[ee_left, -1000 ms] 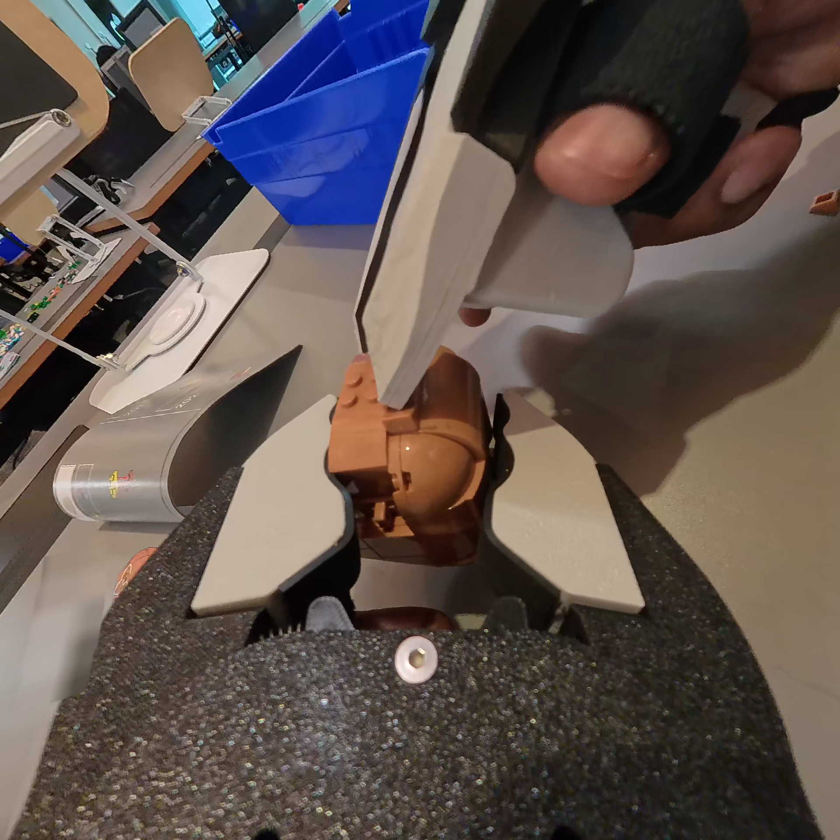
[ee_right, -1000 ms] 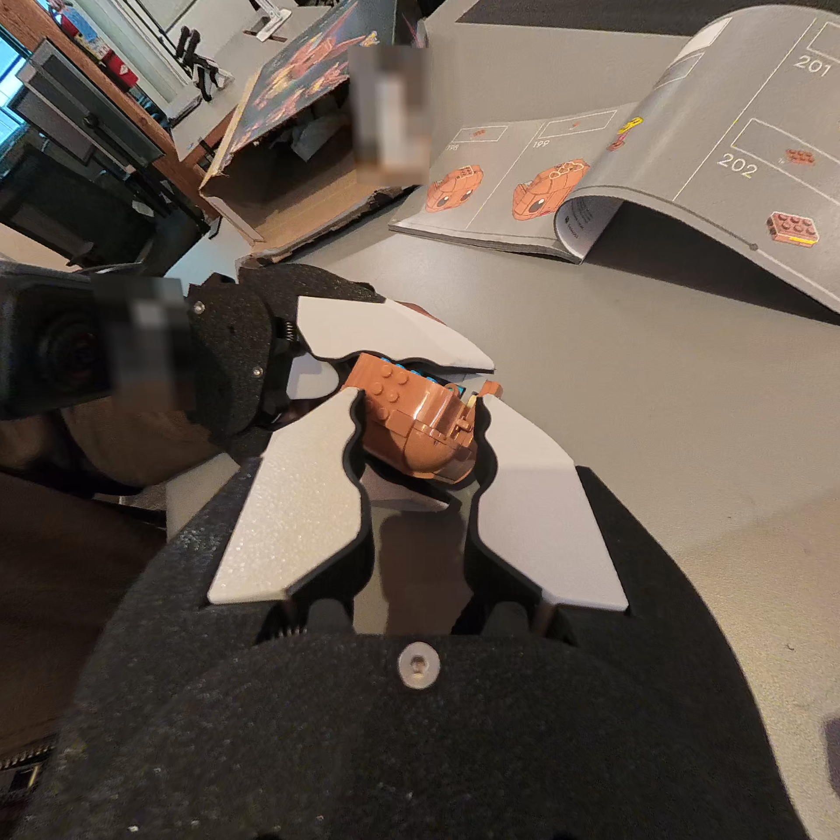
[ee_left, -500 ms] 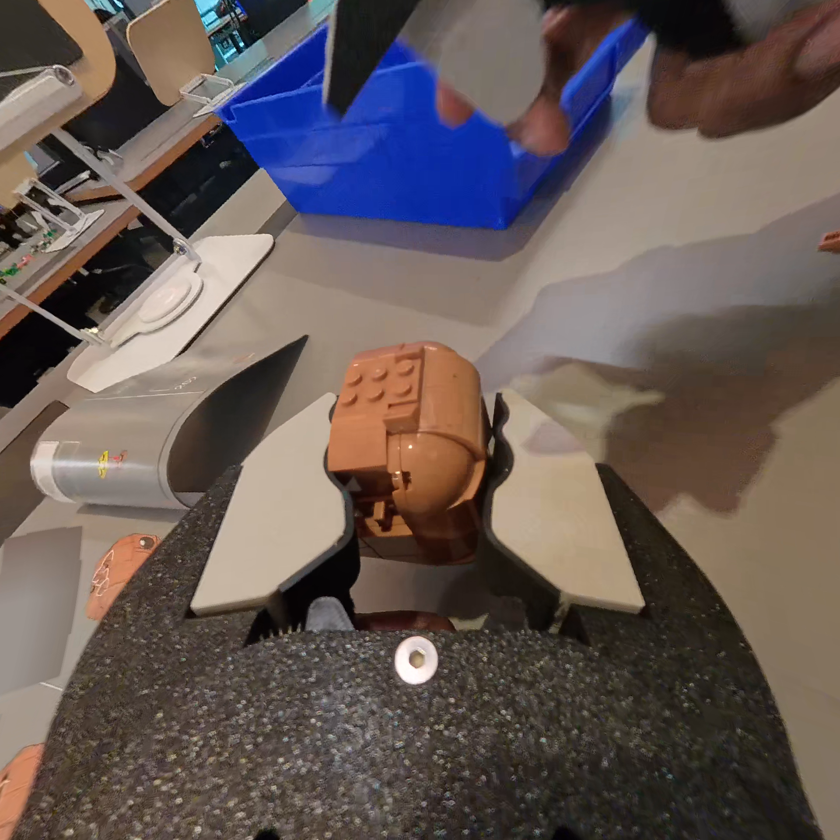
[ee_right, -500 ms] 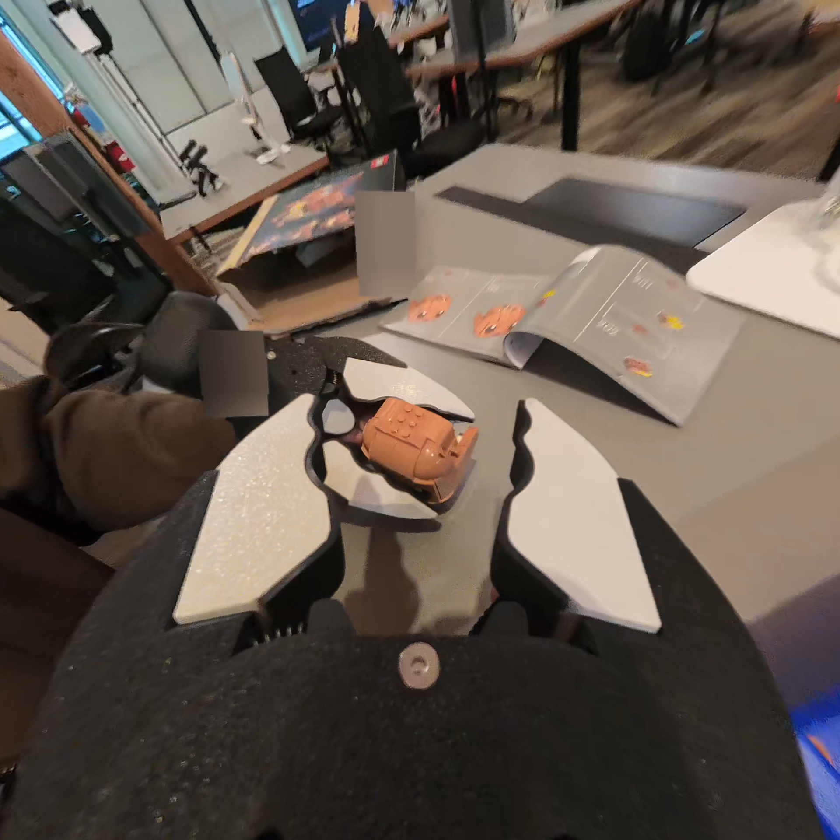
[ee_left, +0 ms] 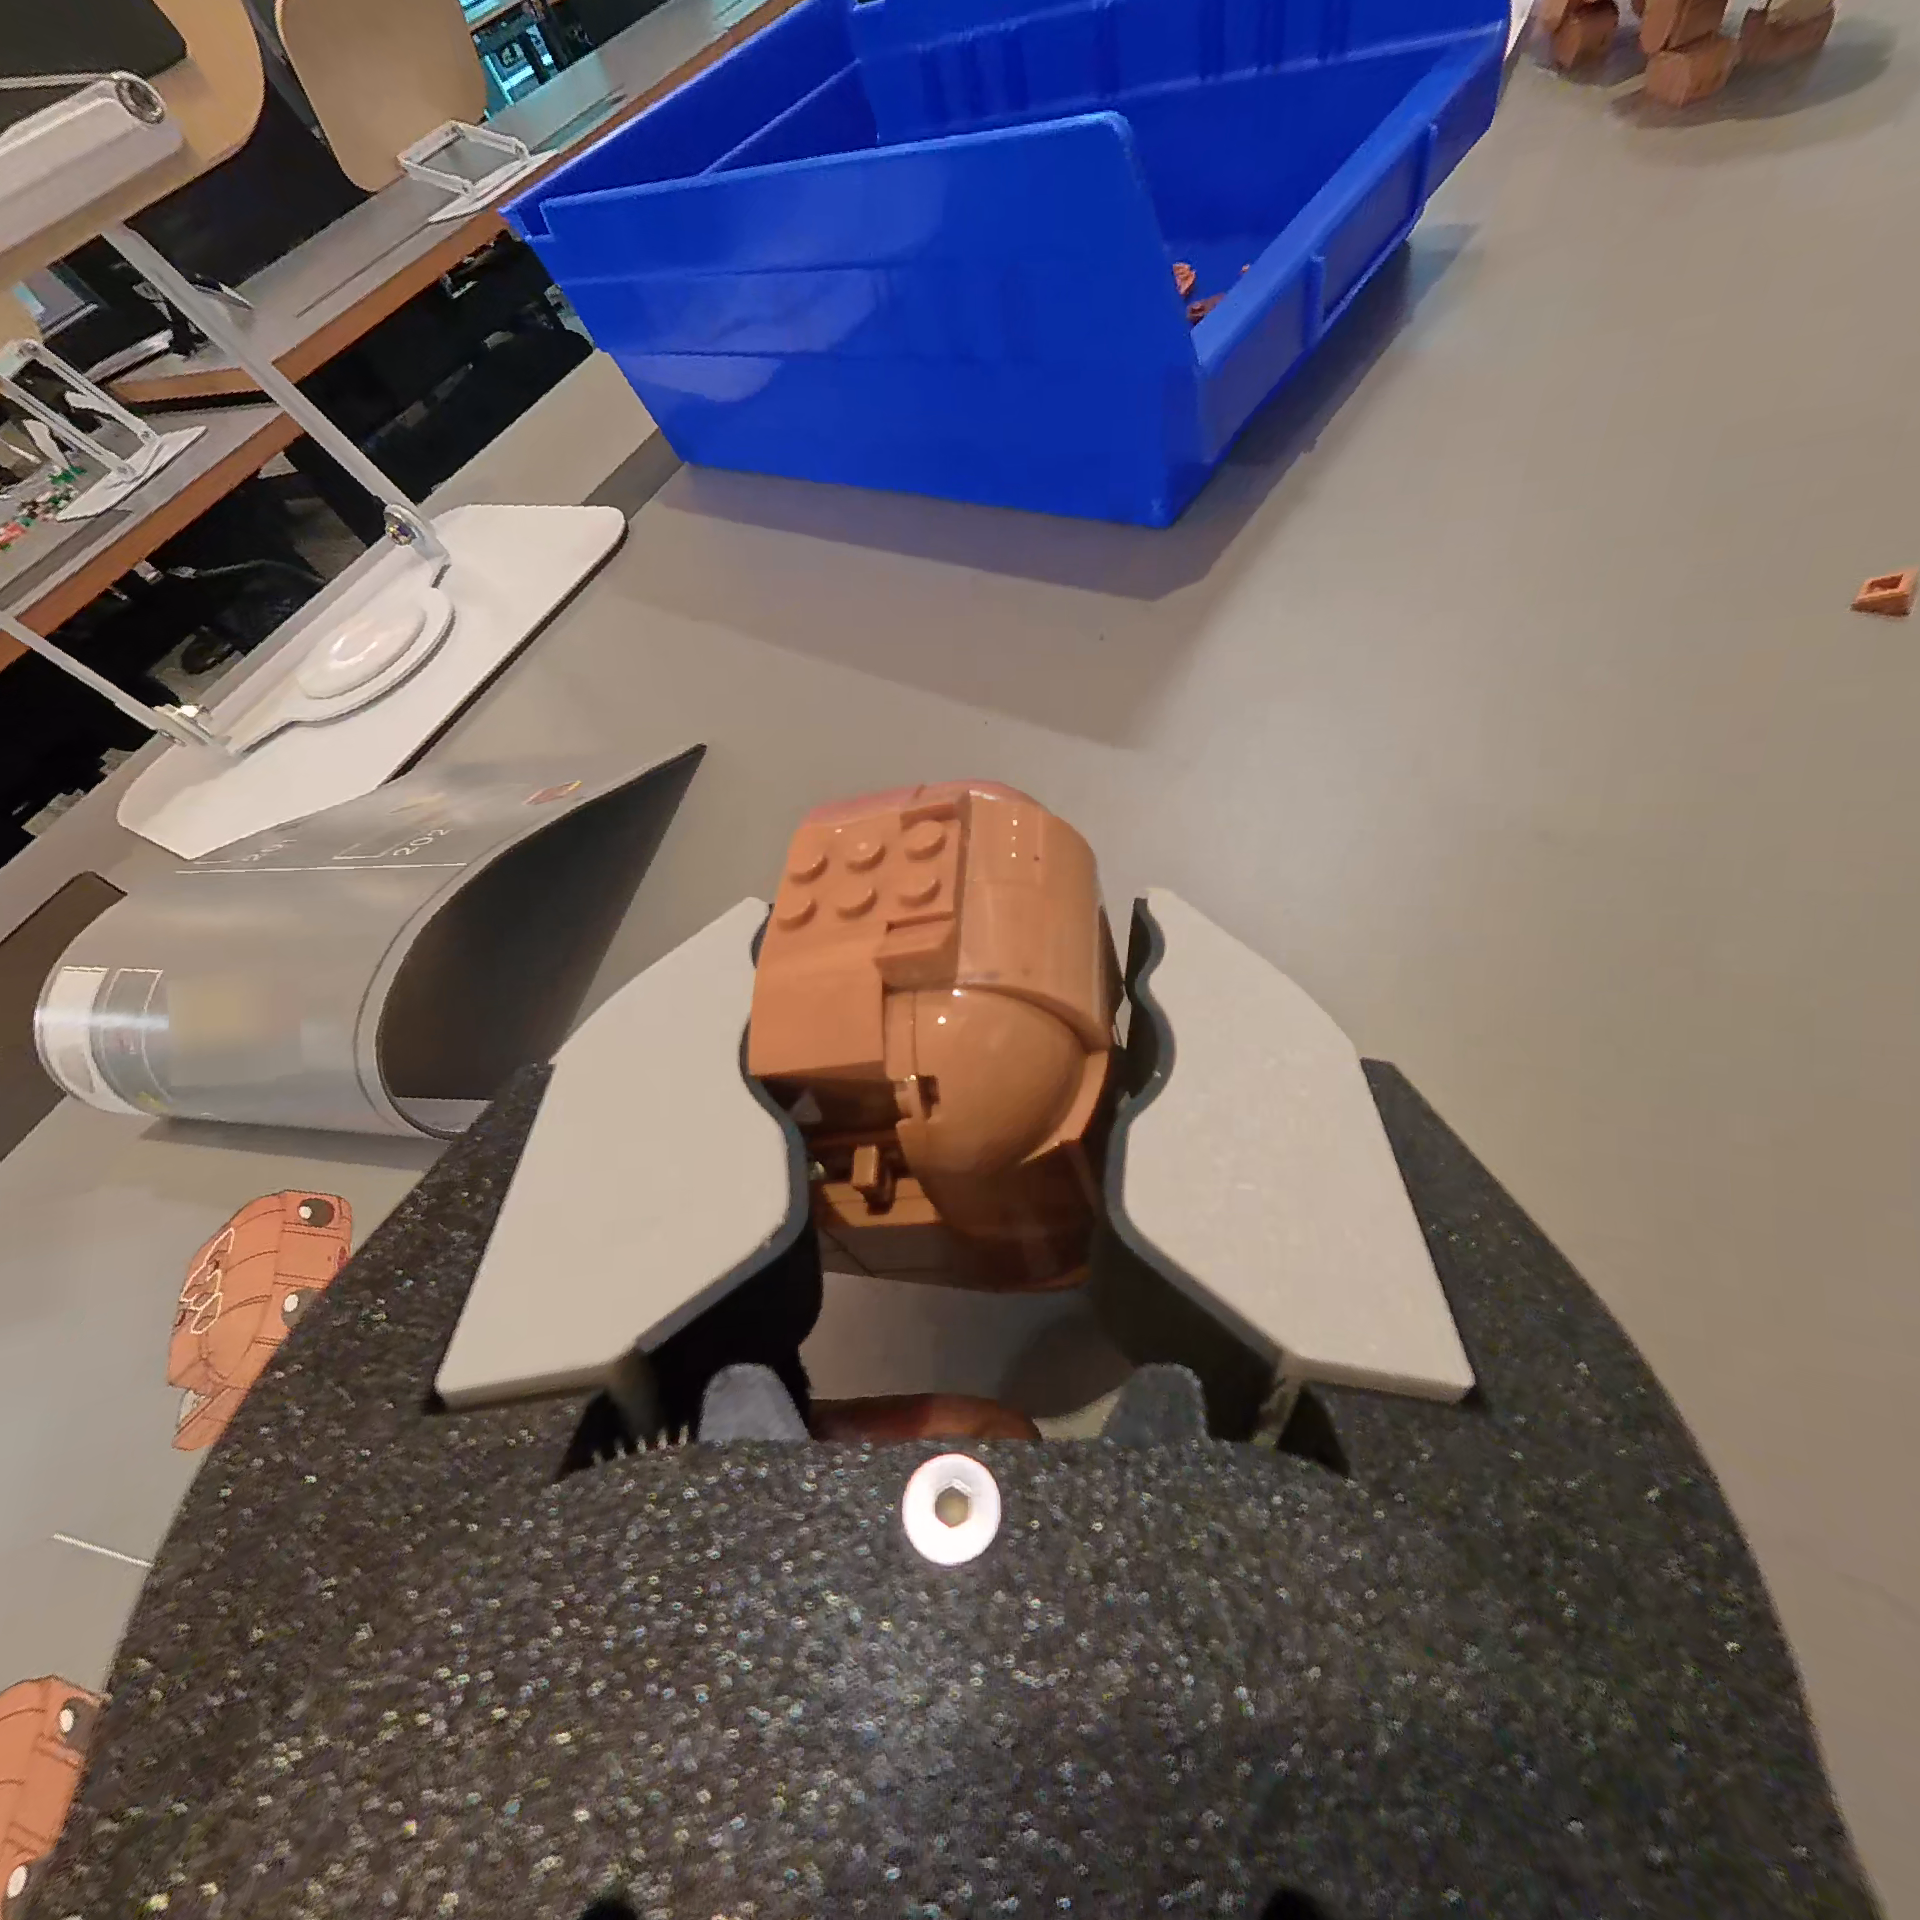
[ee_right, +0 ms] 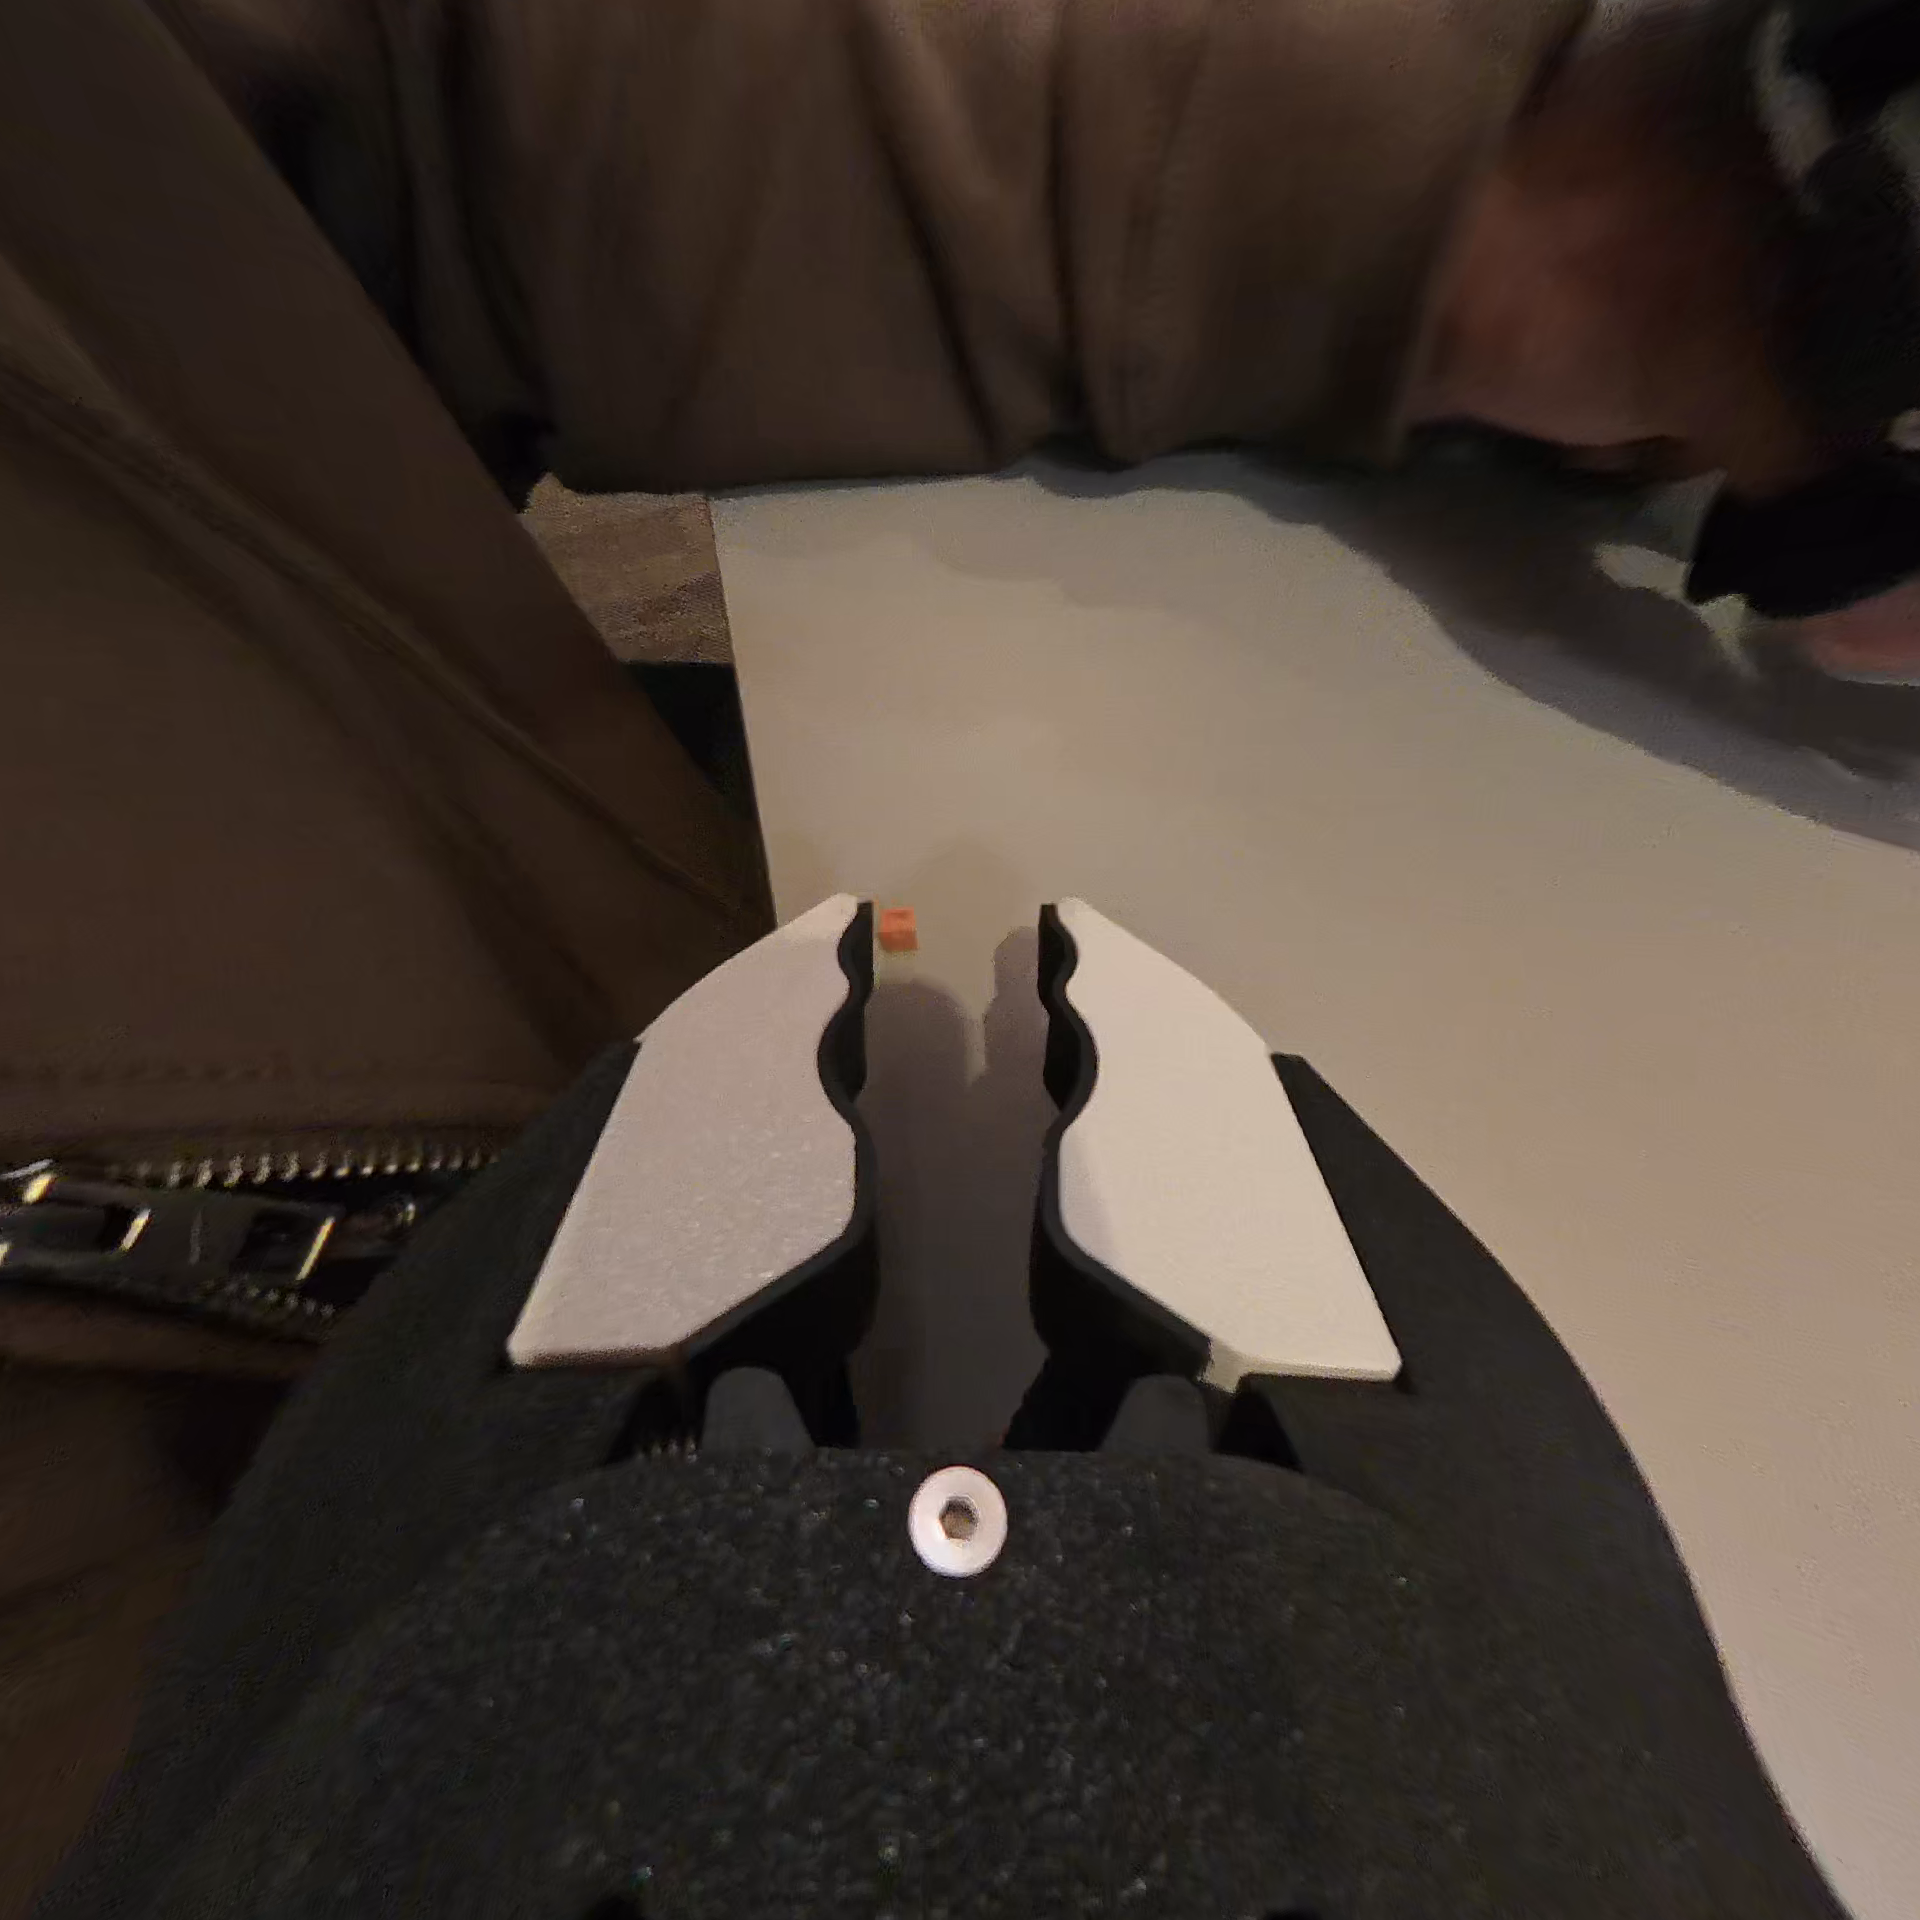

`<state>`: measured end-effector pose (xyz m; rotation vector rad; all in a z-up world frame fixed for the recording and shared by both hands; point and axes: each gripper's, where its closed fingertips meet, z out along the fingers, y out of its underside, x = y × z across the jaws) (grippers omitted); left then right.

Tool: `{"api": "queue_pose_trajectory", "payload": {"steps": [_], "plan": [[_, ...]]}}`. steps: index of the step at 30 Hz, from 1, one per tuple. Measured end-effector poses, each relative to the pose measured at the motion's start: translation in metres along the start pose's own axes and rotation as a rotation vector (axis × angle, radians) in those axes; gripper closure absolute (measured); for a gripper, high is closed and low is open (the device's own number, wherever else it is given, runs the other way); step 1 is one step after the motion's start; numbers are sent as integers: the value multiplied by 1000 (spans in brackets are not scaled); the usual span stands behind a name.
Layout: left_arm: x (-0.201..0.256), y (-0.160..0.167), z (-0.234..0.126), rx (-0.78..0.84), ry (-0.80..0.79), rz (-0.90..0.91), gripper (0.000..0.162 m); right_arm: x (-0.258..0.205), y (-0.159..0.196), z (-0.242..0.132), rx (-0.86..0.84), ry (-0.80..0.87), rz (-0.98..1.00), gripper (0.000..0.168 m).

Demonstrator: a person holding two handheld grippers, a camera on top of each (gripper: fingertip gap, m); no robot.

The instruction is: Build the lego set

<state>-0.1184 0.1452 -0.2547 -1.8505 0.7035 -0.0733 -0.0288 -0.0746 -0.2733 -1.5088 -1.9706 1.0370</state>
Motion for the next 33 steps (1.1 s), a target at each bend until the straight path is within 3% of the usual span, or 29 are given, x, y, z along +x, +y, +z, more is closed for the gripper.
{"api": "queue_pose_trajectory", "payload": {"steps": [9, 12, 19, 24, 33], "plan": [[2, -2, -1, 9, 19, -16, 100, -8, 17, 20, -140, 6, -76, 147], [1, -2, -2, 15, 17, -24, 100, -3, 17, 23, -151, 26, -106, 160], [-1, -4, -3, 32, 29, -59, 100, 12, 12, 26, -149, 12, -133, 161], [0, -7, -3, 50, 41, -63, 100, 65, 0, 13, -83, 119, -133, 161], [-4, -22, -8, 155, 21, -98, 100, 200, -33, -58, 35, 326, -298, 161]]}}
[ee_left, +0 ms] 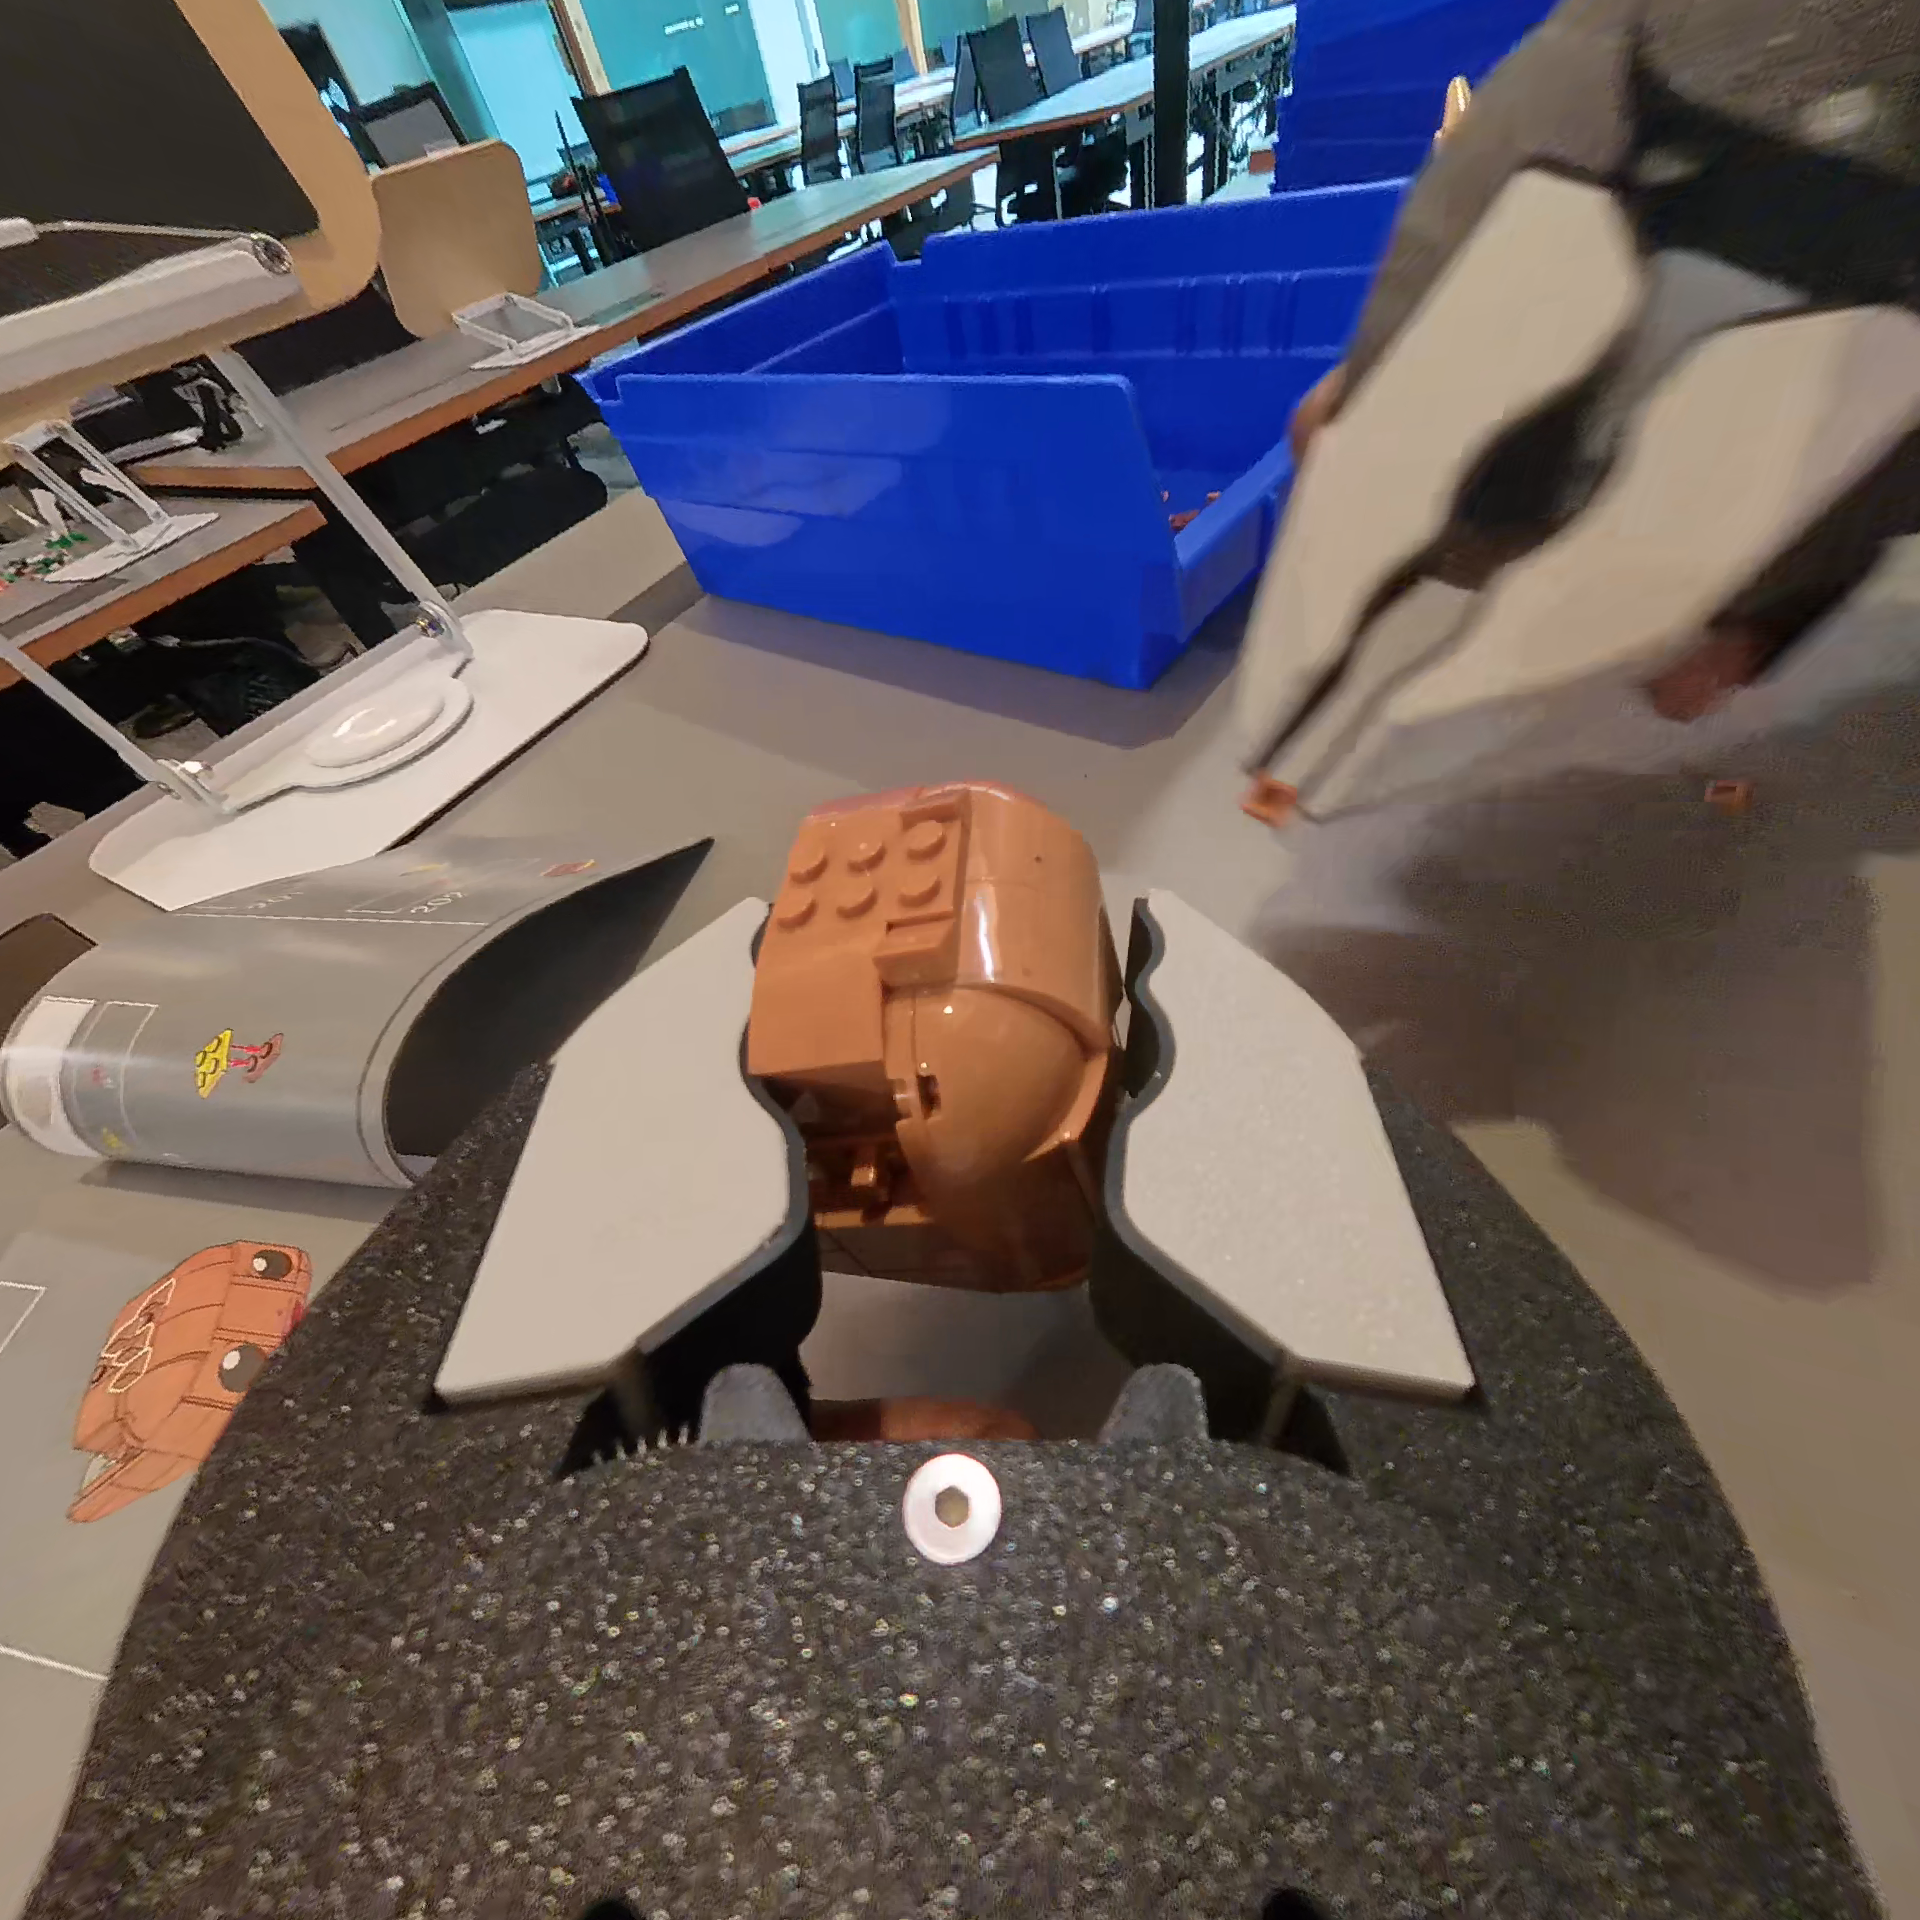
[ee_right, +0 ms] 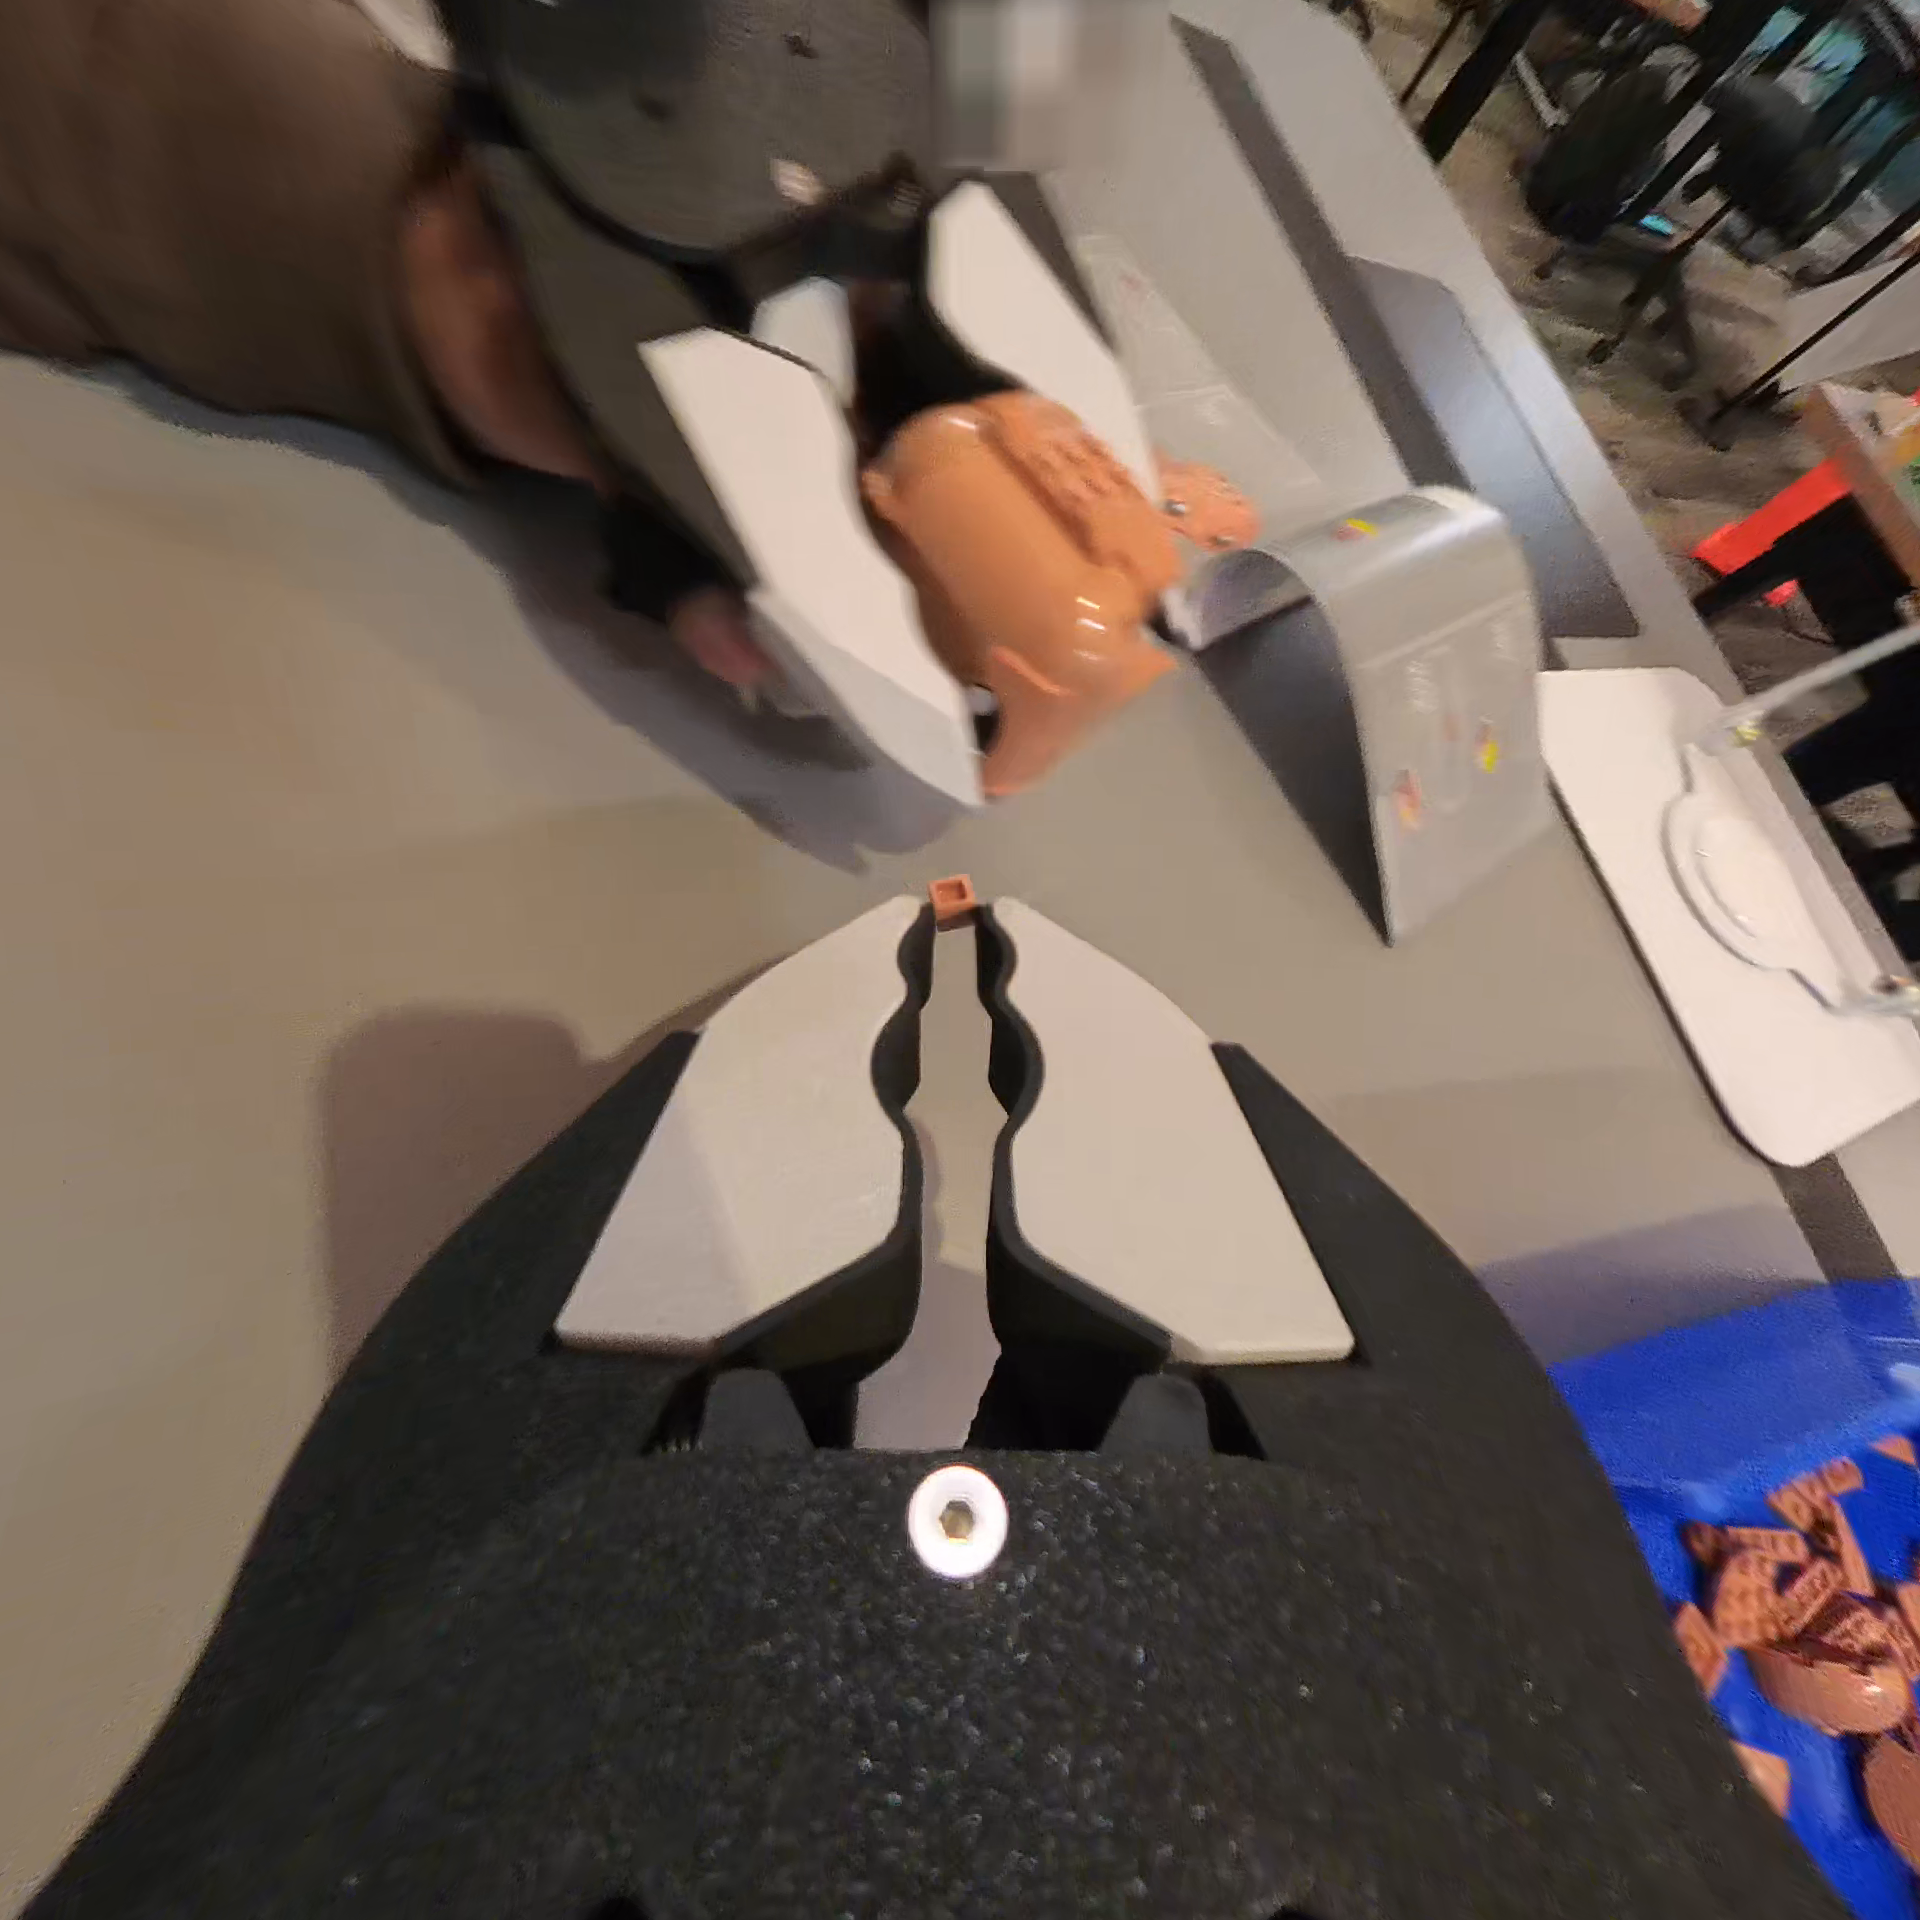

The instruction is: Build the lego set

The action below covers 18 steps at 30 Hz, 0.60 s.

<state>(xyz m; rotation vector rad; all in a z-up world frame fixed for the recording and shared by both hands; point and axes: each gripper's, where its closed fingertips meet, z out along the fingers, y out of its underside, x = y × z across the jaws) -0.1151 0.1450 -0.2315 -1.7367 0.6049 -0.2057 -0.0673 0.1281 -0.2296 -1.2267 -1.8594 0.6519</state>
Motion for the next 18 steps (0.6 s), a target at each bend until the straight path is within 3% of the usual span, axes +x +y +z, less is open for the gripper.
{"api": "queue_pose_trajectory", "payload": {"steps": [5, 10, 18], "plan": [[8, -9, 8, 33, 33, -41, 100, 40, 28, -4, 121, 6, 121, 161], [19, -15, 19, 41, 74, -88, 100, 47, 47, -12, 174, 51, 152, 161], [30, -20, 35, 30, 129, -170, 100, 36, 45, -12, 191, 49, 152, 161]]}}
